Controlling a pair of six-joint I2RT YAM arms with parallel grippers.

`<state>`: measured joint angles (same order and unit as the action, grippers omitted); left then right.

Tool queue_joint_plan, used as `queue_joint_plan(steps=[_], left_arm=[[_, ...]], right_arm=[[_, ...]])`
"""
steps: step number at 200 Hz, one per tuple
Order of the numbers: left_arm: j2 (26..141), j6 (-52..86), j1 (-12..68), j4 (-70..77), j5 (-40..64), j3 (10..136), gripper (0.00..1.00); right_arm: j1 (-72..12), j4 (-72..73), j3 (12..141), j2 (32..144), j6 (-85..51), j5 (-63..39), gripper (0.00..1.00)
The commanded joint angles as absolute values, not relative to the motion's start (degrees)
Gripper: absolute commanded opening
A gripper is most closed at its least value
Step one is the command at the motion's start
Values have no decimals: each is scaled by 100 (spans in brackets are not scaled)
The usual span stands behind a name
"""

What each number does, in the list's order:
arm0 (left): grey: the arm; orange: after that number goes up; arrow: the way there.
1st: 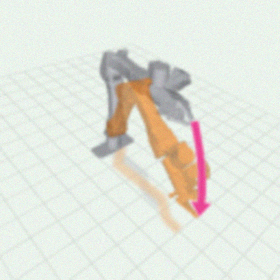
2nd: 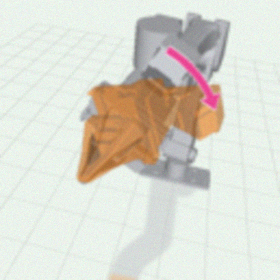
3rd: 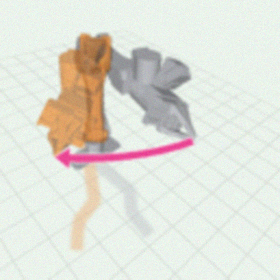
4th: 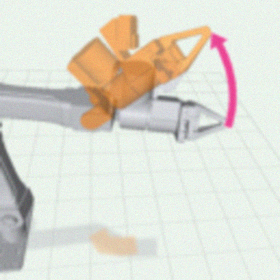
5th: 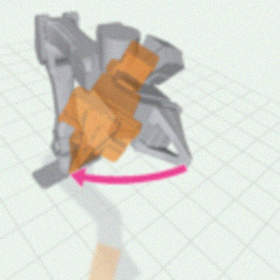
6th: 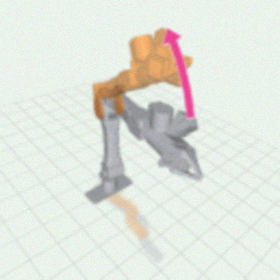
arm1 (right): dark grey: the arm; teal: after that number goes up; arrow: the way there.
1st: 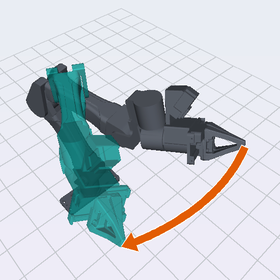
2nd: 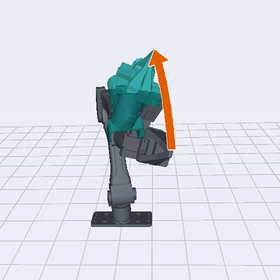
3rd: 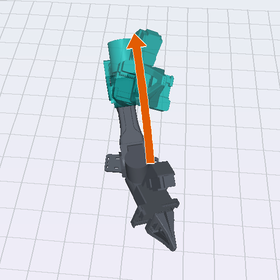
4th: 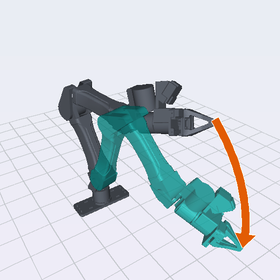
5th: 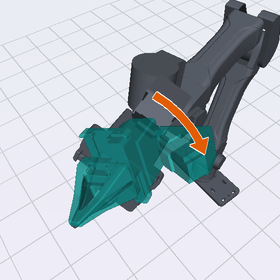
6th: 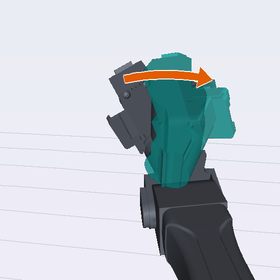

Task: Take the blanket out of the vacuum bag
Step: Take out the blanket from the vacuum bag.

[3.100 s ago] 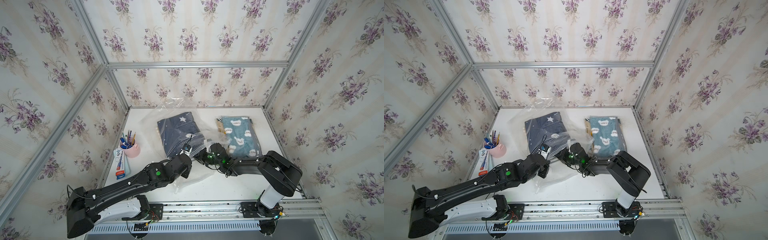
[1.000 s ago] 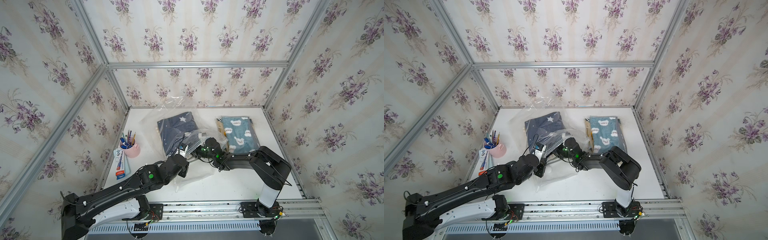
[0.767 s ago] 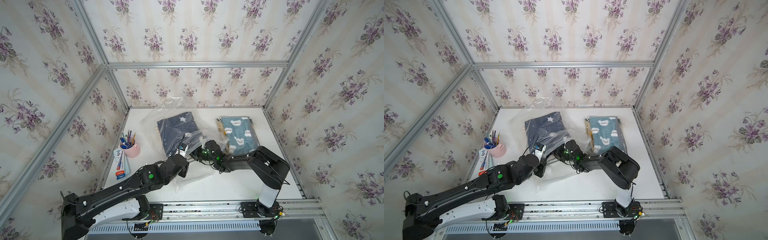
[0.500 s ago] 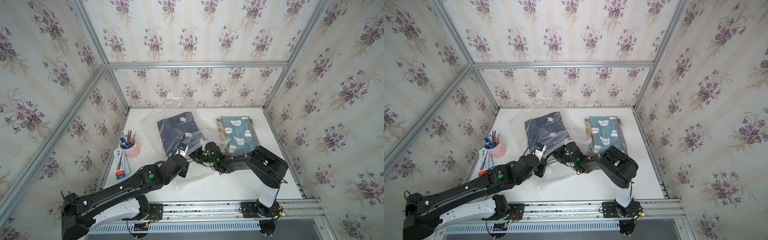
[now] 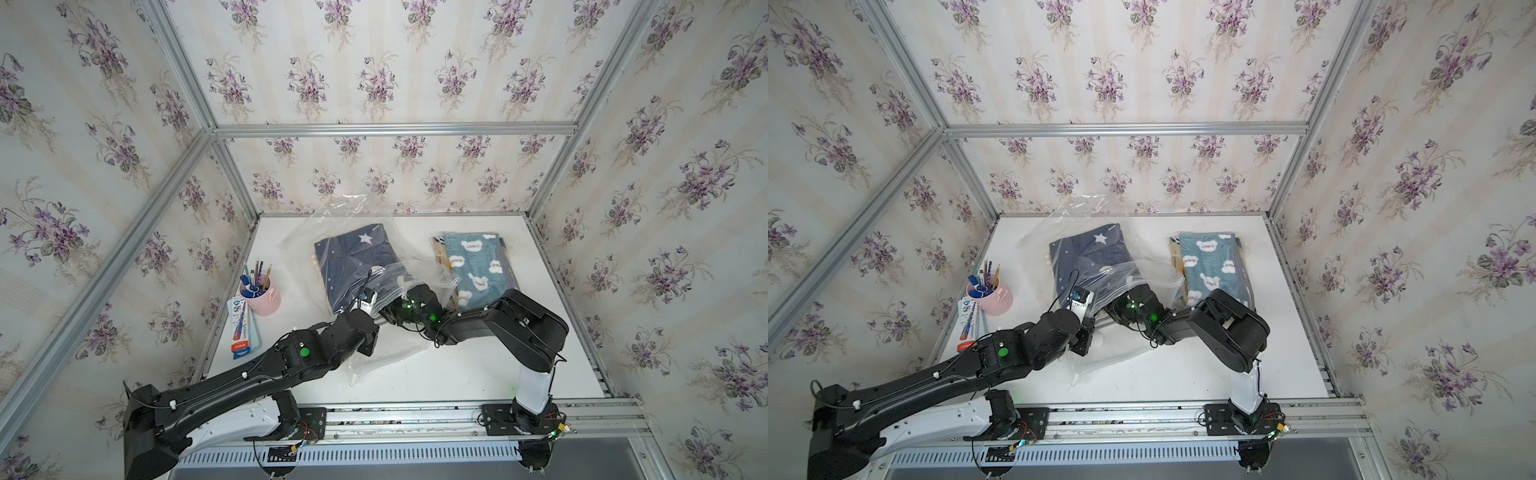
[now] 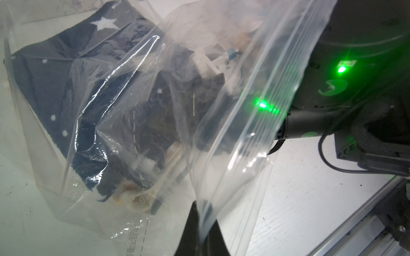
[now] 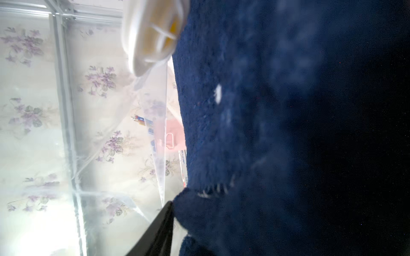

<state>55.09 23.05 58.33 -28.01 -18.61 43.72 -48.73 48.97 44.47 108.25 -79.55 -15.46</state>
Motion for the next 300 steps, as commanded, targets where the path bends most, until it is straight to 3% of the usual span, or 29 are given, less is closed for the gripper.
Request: queue_joint_plan(steps=[1,47,300], left_arm=[[5591,2315,5825,-2577,-1872,4367,5],[6020,2323,5827,-2812,-1882,4832,5],[5221,2504,5827,-3154,-2035,4562,9]], right_arm=[[-4878,5041,4482,10775,-8007,-1608,52],[-4876,5259,4519,10901,-8062,-1821,51],[-4772,4299,5365,10573,-7535,-1639,52]])
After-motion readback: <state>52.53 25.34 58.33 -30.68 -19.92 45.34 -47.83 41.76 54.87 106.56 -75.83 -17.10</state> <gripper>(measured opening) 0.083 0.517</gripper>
